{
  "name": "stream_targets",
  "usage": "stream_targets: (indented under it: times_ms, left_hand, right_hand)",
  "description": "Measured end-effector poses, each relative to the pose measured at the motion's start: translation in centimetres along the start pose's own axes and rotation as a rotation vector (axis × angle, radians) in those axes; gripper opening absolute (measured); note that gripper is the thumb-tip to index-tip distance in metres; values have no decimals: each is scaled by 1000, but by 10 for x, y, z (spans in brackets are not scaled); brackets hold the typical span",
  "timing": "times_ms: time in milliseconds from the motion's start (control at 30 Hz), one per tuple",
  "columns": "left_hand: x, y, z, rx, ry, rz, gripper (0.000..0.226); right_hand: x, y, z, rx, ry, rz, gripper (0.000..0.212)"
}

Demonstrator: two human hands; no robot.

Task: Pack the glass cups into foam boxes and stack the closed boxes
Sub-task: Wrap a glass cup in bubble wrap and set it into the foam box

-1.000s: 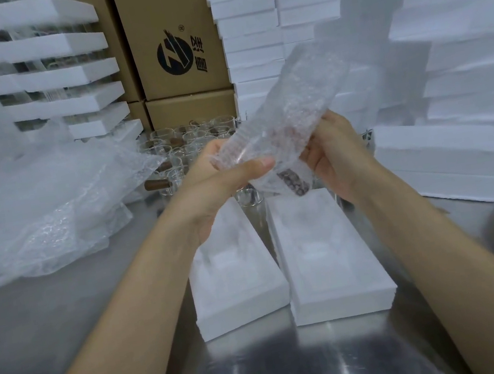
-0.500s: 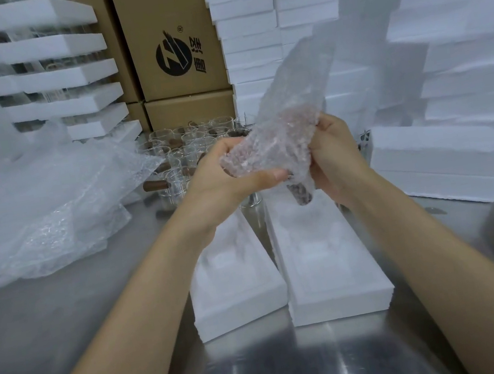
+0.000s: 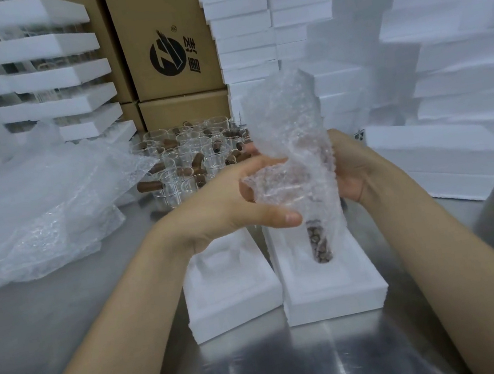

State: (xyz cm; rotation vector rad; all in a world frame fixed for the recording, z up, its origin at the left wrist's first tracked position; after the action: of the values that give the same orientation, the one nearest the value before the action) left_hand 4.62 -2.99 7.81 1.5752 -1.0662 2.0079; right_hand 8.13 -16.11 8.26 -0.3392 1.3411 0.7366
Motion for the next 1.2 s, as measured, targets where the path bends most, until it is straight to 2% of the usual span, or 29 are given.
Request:
stream_targets:
  times_ms: [100,200,300,400,467,567,633,700,800,967,1100,1200]
  left_hand:
    - [0,4,-2,-42,-33,-5,70]
    - [1,-3,-5,-34,-29,-50,57]
    - [0,-14,-8,-17,-22,-107,54]
    - [-2,-21,-11,-22,-38,-163,33]
    - [-6,-22,-11,-7,-81,-148,35]
    - [-11,-22,-6,60,-131,-108,49]
    - [-12,-25,-5,137,-138,-147,52]
    - [-11,-31,-6,244,-114,-163,53]
    - [-10,-36,-6,354,-76,-145,57]
    - [-7,-36,-7,404,-25,-194,72]
    - [-5,-32,-5,425,14,-174,56]
    - [-4,-32,-5,431,43,-162,45]
  right_hand:
    - [-14,0,-6,18,-91,-51,35]
    - [-24,-7,-7,172,-201,-212,45]
    - [-29,-10,-7,326,-334,-315,39]
    - [-34,-5,-7,392,-422,-427,26]
    - [-36,-1,-9,434,-449,-503,25]
    - [-36,3,-5,410,-421,-521,23]
    - [-31,3,-1,322,-344,-347,9]
    - [-23,4,2,252,-263,-261,19]
    - [-20,5,2,269,-273,-339,10]
    - [-21,1,-1,328,-286,-411,18]
    - [-9,6,3,323,-120,-534,23]
    - [3,16,6,157,-30,-305,38]
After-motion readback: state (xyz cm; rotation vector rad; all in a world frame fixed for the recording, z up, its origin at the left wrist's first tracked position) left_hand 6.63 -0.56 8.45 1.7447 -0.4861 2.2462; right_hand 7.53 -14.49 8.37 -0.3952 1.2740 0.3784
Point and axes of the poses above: each hand's wrist, its own z-axis towards the middle knuckle, its own y-axis out of the palm, x = y × z, the point moved 6 cm from there along z, towards the middle knuckle, and after that the axes turned 7 degrees about -x, right-handed, at the moved point
